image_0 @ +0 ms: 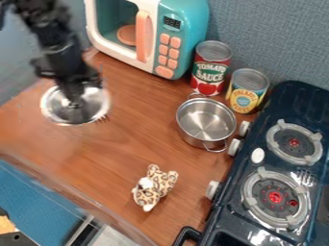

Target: Cover up the cooking pot with its lid!

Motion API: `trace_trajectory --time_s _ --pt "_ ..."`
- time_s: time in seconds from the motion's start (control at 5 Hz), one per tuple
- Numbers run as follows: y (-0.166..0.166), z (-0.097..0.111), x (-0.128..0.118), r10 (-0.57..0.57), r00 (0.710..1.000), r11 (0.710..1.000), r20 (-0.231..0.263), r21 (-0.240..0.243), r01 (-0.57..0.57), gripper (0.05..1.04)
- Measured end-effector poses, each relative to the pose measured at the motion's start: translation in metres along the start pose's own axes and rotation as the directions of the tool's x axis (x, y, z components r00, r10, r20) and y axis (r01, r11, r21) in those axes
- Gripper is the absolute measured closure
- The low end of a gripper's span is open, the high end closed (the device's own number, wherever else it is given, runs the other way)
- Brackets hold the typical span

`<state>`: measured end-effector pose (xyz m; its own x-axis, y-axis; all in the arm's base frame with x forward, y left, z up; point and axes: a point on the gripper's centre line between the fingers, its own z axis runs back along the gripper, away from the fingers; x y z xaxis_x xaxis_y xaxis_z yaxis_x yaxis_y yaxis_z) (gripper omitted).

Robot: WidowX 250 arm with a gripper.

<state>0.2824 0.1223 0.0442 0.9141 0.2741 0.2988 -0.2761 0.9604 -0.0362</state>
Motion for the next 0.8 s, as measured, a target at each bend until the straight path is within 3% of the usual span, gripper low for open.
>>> trace_trajectory --time_s 0.4,0.8 --pt "-0.104 -0.001 0.035 -0.028 0.999 0.993 -0.040 -0.112 0.023 1.031" --pt "-0.180 -0.023 0.054 -0.102 0.993 0.984 -0.055 -0.151 0.093 1.031"
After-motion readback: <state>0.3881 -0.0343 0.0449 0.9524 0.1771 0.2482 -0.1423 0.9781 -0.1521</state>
